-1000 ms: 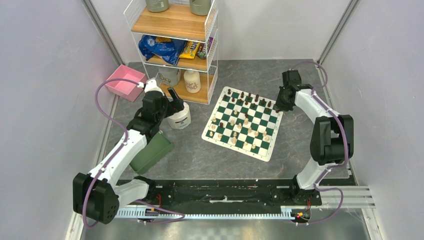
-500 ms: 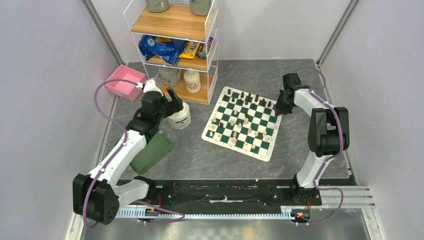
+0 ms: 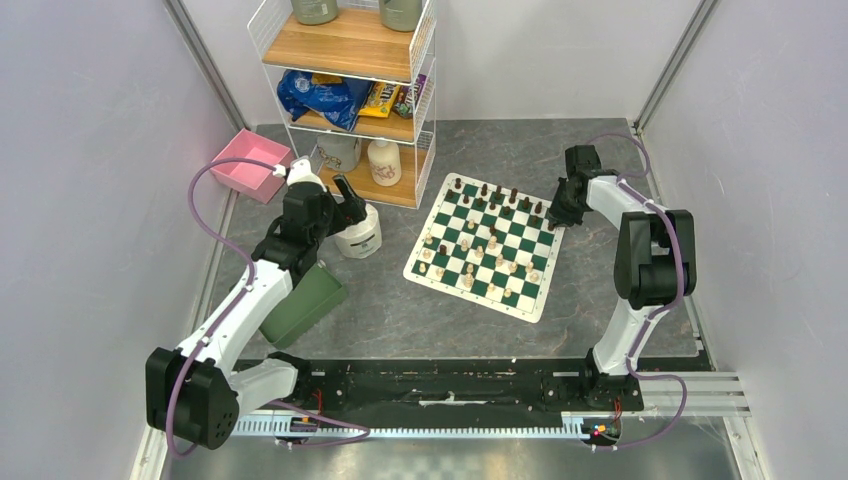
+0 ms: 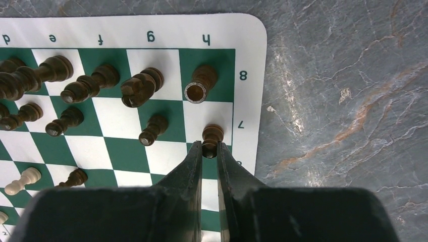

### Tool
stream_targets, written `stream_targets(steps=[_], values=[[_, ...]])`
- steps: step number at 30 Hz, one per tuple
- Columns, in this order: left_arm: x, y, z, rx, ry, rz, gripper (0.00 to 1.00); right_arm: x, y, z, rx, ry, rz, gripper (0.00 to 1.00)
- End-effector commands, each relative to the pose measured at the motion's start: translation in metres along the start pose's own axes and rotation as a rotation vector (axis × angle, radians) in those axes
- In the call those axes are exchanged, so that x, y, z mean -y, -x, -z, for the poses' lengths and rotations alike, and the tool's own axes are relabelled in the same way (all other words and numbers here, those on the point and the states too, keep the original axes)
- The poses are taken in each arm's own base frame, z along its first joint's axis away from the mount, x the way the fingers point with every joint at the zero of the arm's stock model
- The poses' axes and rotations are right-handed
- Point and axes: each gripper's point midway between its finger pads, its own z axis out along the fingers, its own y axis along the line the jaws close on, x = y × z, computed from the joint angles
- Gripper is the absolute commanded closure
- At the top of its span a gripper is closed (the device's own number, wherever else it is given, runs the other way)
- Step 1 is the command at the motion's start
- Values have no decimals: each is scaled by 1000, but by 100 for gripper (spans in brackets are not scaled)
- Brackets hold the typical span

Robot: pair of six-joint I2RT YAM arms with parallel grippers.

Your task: Set up the chess pieces on the board

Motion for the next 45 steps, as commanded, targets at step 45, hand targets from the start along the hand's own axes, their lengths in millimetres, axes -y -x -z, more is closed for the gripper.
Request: stream_targets(steps=[45], values=[[13, 20, 4, 56, -55, 48, 2, -87, -3, 78, 99, 228, 182, 49]])
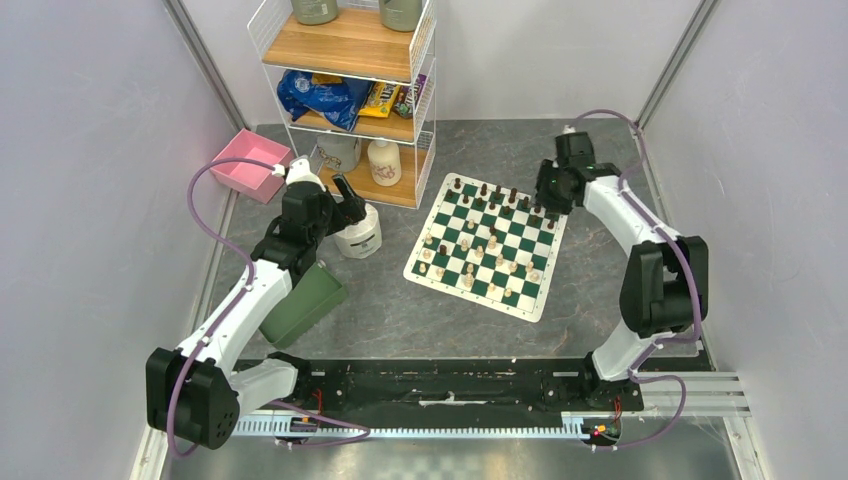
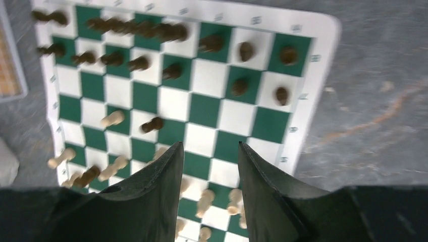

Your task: Set up the chess pieces on the board

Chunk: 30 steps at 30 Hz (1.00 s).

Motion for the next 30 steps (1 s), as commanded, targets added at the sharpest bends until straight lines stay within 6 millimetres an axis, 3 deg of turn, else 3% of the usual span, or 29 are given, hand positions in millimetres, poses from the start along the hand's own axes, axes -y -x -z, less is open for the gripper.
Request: stream_targets(steps=[1, 6, 12, 30], values=[[13, 19, 4, 56, -46, 39, 2, -54, -16, 6, -19, 97, 122, 49], [16, 34, 10, 69, -38, 24, 2, -90, -30, -10, -54, 121, 197, 49], [7, 20, 12, 72, -41, 41, 2, -109, -44, -28, -102, 111, 262, 49], [0, 21, 11, 80, -13, 27, 1, -101, -56, -64, -156, -3, 318, 57]])
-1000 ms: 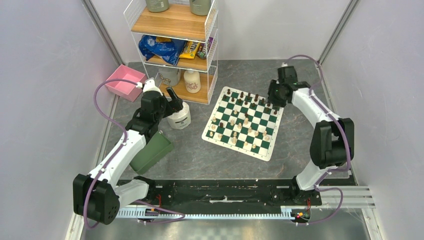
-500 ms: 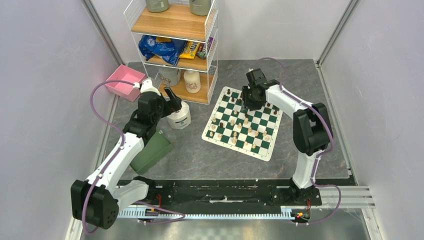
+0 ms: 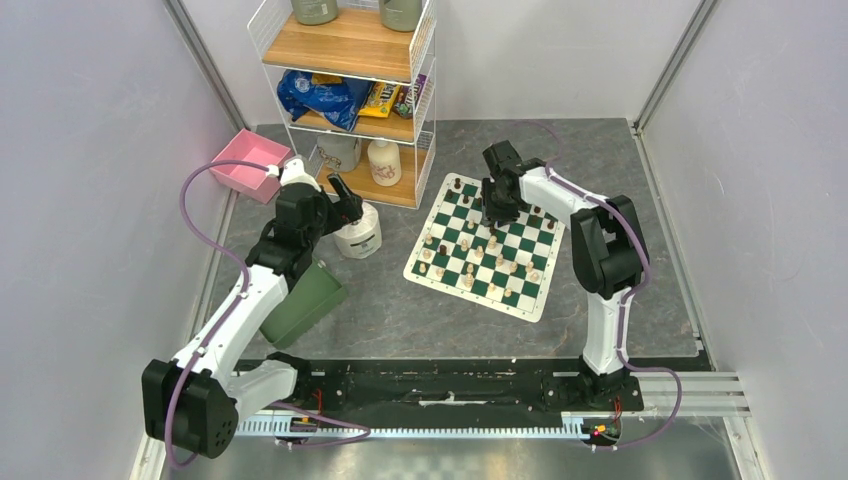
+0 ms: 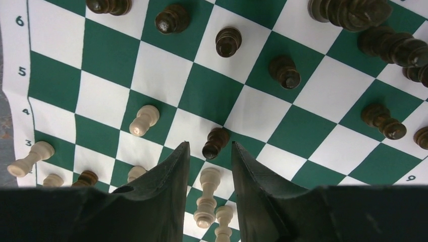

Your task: Set up the chess pieces on the board

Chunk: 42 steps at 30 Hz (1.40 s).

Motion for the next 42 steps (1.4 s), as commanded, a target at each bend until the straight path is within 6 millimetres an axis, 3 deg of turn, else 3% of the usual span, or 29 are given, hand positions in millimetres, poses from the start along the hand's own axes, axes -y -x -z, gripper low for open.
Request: stream_targets(steps=[1, 9, 24, 30, 42], values=[[-1, 12, 1, 51, 8, 17, 1, -3, 16, 3, 34, -18, 27, 58], [-2, 12, 1, 52, 11, 16, 1, -2, 18, 3, 28, -26, 41, 67], [-3, 9, 0, 47, 14, 19, 1, -1, 11, -4, -9, -30, 53, 66], [-4, 8, -1, 44, 16, 18, 1, -3, 9, -1, -12, -17, 56, 80], [-6, 6, -2, 42, 21, 20, 1, 17, 32, 43, 123, -101, 45, 84]])
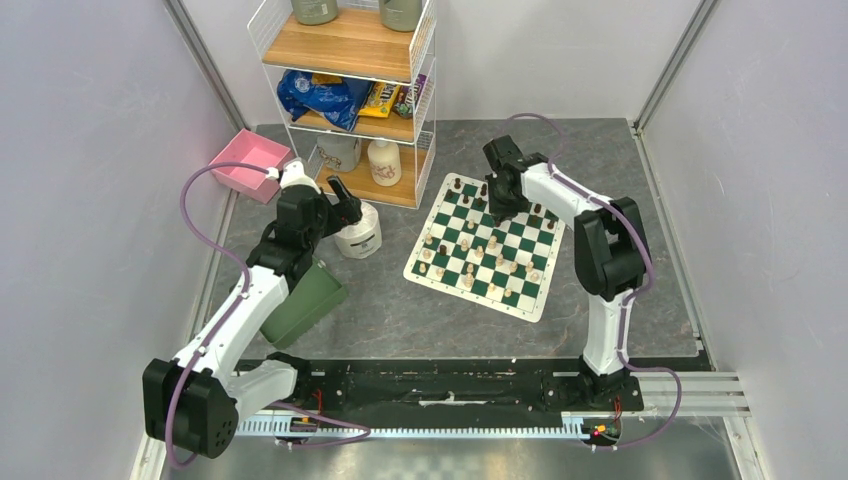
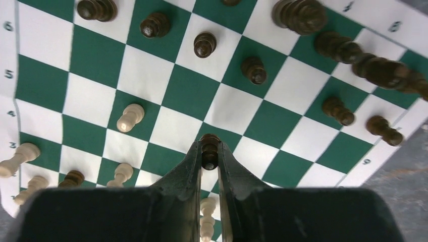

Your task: Set up the chess pieces on the board

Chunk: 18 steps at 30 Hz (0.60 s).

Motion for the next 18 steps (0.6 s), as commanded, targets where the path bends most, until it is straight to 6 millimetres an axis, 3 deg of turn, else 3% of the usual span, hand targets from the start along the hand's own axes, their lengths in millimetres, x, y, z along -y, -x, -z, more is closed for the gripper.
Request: stream_targets(steps=[1, 6, 18], values=[[0, 10, -1, 43, -2, 23, 1, 12, 29, 41, 135, -33, -7, 85], [1, 10, 0, 43, -5, 22, 1, 28, 31, 43, 136, -49, -39, 84], [0, 10, -2, 42, -3, 25, 1, 63, 32, 17, 100, -52, -144, 84]])
